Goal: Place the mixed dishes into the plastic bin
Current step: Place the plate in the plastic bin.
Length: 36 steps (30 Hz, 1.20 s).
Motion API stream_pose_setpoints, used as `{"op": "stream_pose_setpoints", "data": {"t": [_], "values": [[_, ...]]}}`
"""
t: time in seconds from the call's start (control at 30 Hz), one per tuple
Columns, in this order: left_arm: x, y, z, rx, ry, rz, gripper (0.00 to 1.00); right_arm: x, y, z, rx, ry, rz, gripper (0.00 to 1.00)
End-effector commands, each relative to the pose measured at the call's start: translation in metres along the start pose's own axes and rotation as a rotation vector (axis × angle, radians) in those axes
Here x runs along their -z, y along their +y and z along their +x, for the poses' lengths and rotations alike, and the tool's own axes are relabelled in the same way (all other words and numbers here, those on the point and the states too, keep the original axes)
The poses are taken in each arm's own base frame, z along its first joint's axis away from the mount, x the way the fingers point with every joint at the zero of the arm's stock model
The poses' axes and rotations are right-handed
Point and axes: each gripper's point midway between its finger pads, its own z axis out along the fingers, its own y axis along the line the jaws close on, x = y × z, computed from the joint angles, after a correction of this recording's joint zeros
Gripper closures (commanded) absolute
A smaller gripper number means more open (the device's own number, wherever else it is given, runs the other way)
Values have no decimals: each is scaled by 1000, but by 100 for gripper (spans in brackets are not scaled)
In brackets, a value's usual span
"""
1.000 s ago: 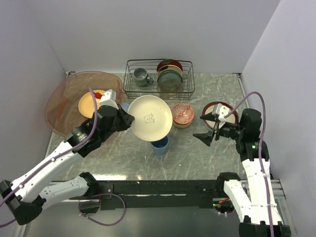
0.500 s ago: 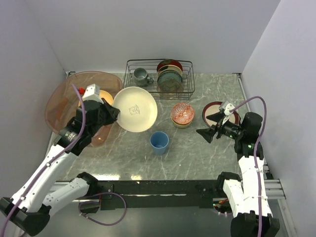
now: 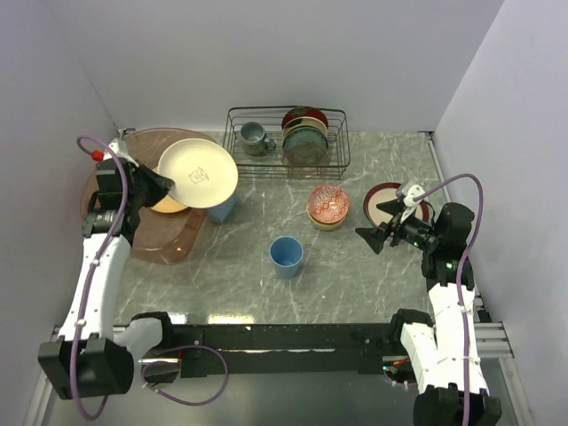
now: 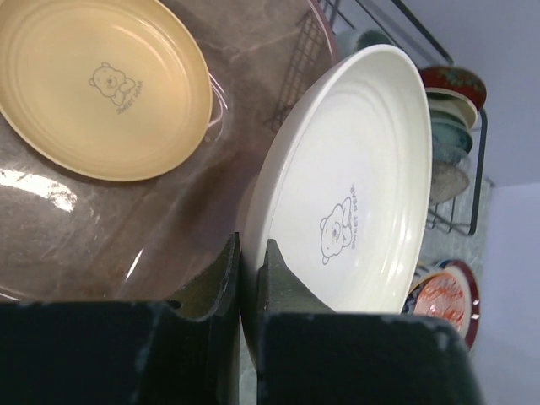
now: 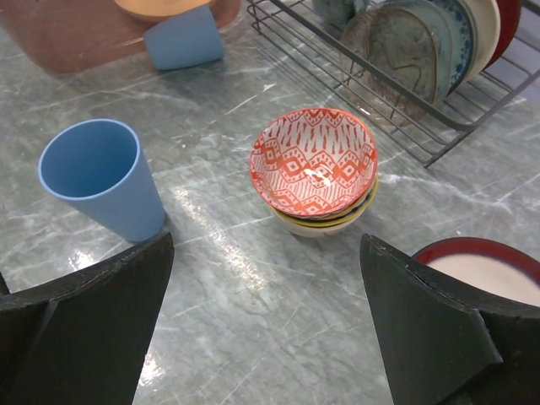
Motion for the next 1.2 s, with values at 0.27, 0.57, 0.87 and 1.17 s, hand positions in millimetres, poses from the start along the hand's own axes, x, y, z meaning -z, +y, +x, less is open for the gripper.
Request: {"op": "stream_pose_setpoints", "data": {"t": [0.27,0.57,0.87,1.17], "values": [[-31,26,-62,115,-75,25,99,1,-13,-9,54,-23,64,0],[-65,72,-82,195,-73,-93,99,2,-14,-8,59,-20,71,0],[-91,101,-80,223,-49,-184,99,2,-15,-8,62,-19,73,0],[-112,121,-75,223,-16,-240,99,1,-15,-6,59,-15,75,0]]}}
